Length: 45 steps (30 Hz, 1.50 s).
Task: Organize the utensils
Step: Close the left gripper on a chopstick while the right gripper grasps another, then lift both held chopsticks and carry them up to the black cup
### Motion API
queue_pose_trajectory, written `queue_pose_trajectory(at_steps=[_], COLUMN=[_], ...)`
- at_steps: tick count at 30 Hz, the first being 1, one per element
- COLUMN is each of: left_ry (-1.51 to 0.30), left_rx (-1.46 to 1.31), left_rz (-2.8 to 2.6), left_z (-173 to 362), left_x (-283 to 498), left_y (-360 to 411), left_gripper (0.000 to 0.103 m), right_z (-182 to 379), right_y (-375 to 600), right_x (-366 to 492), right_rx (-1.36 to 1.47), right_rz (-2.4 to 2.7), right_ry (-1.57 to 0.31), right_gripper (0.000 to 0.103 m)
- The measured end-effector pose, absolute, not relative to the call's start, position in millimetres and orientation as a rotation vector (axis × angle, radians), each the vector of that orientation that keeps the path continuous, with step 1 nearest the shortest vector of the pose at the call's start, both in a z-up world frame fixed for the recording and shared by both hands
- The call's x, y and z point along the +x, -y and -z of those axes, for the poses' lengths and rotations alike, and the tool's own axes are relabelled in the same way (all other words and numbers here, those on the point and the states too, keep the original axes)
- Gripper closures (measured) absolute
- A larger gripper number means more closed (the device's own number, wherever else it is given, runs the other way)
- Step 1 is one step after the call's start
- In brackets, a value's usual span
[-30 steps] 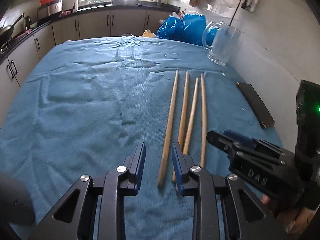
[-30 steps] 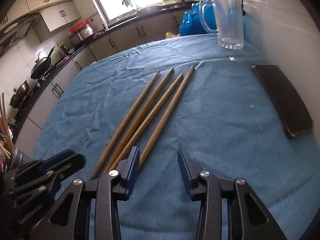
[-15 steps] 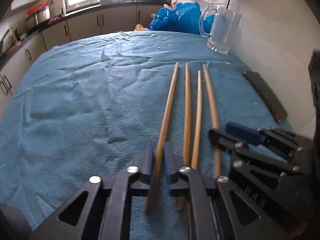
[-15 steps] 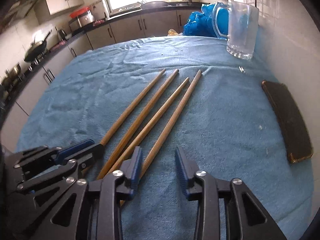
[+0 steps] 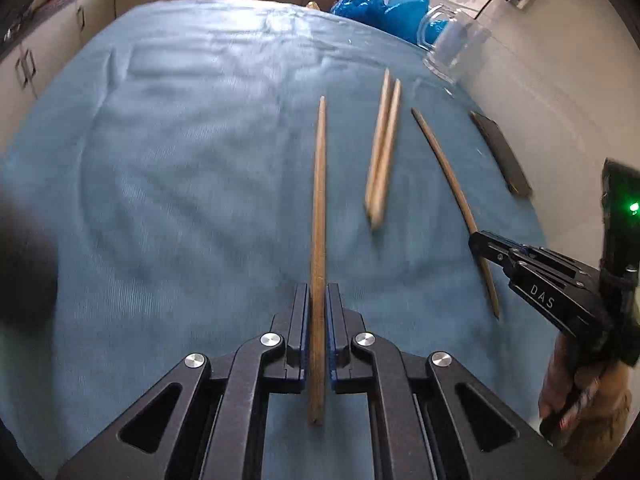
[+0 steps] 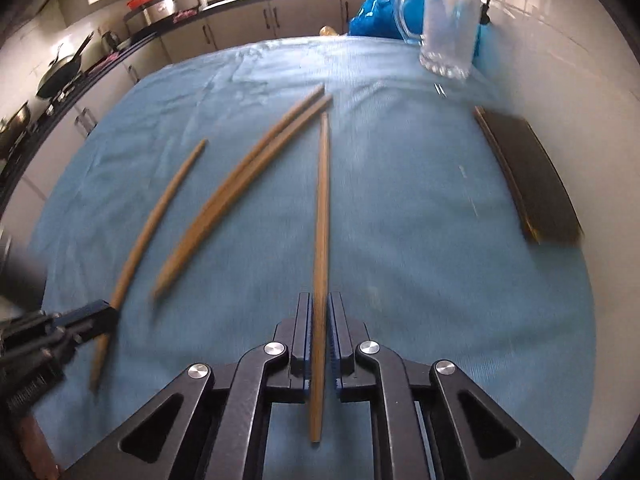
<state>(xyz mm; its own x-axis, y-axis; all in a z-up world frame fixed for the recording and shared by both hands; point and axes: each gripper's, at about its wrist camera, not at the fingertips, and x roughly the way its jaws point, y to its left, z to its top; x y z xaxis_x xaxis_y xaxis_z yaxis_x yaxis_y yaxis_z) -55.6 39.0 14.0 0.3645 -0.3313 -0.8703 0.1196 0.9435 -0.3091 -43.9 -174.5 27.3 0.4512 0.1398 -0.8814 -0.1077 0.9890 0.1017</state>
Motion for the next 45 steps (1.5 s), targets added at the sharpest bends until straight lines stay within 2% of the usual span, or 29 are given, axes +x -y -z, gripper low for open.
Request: queue_pose_trajectory(at_steps=[6, 7, 8, 10, 12, 13, 14, 21, 24, 26, 36, 37, 38, 39, 40, 43, 45], left_ry=[-1.214, -1.21, -1.191, -1.139, -1.115, -1.117, -1.12, -1.172, -1.202, -1.229, -1.261, -1.254, -1.245, -1.233, -1.233, -1.198, -1.145], left_rx=[-0.212, -0.211, -0.199, -0.161, -0.148, -0.142, -0.135, -0.026, 0.001, 0.007, 0.056, 0.055, 0.058, 0.061, 0.055, -0.014, -0.047], left_rz=[0.342, 0.348, 0.354, 0.349, 0.35, 0.351, 0.347, 0.294, 0.298, 0.305, 0.325, 0.33, 0.331, 0.328, 0.332, 0.347, 0.352], left_z=[-19, -21, -26, -38, -45, -46, -46, -24, -19, -18, -18, -18, -18, -17, -16, -20, -31], left_x=[-108, -112, -115, -120, -118, -114, -108, -52, -33, -26, -16, -18, -20, -21, -22, -34, -46], left_y=[-51, -52, -52, -50, -48, -44, -41, -22, -11, -10, -3, -2, -2, -1, -3, -11, -18], left_gripper=[0.096, 0.096, 0.096, 0.096, 0.089, 0.079, 0.073, 0.073, 0.079, 0.08, 0.08, 0.08, 0.083, 0.093, 0.097, 0.097, 0.097], right_z=[-29, -30, -30, -33, -41, -45, -49, -47, -37, -31, -26, -25, -25, -25, -26, -28, -31], right_y=[196, 197, 197, 199, 202, 202, 203, 191, 188, 186, 175, 174, 172, 169, 164, 147, 145], right_x=[-116, -123, -128, -133, -132, -131, -128, -86, -62, -47, 7, 10, 12, 14, 13, 1, -10], right_rx=[-0.006, -0.009, -0.018, -0.02, -0.006, -0.002, 0.0, -0.048, -0.07, -0.086, -0.115, -0.128, -0.135, -0.144, -0.171, -0.263, -0.227], right_rz=[-0.202, -0.214, -0.228, -0.238, -0.236, -0.233, -0.23, -0.206, -0.196, -0.188, -0.202, -0.208, -0.214, -0.223, -0.22, -0.214, -0.233], right_ry=[-1.182, -1.175, -1.18, -1.185, -1.147, -1.13, -1.117, -1.137, -1.186, -1.226, -1.405, -1.418, -1.421, -1.417, -1.397, -1.294, -1.257], right_gripper=[0.094, 0.087, 0.071, 0.058, 0.058, 0.058, 0.058, 0.058, 0.062, 0.07, 0.073, 0.076, 0.084, 0.09, 0.095, 0.095, 0.096])
